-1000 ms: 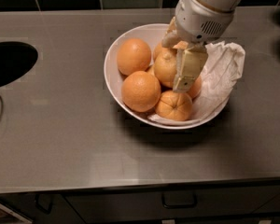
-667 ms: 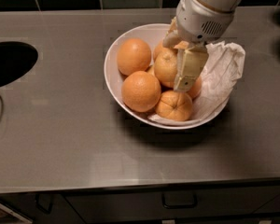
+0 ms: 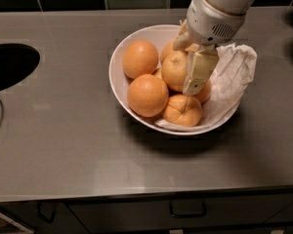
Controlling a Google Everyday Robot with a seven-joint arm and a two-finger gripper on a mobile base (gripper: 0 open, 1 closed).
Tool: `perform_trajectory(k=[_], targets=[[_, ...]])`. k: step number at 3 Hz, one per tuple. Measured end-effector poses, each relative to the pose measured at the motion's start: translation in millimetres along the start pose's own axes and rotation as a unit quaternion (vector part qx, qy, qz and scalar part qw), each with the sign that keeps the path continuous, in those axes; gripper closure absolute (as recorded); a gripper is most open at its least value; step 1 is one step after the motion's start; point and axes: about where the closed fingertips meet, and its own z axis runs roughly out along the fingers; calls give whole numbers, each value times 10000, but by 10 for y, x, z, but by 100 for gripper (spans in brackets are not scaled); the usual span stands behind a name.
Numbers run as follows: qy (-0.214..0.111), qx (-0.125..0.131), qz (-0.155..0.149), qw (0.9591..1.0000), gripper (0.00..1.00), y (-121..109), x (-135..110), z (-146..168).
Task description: Pick orange from white bowl
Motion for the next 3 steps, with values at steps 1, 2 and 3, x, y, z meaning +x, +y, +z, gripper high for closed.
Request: perform_trajectory(k=[1,2,3], targets=[[5,-23,44,10000,28,-19,35,35],[21,-90,78,9999,31,-46,61,102],[20,-94,79,9999,31,-47,62,106]])
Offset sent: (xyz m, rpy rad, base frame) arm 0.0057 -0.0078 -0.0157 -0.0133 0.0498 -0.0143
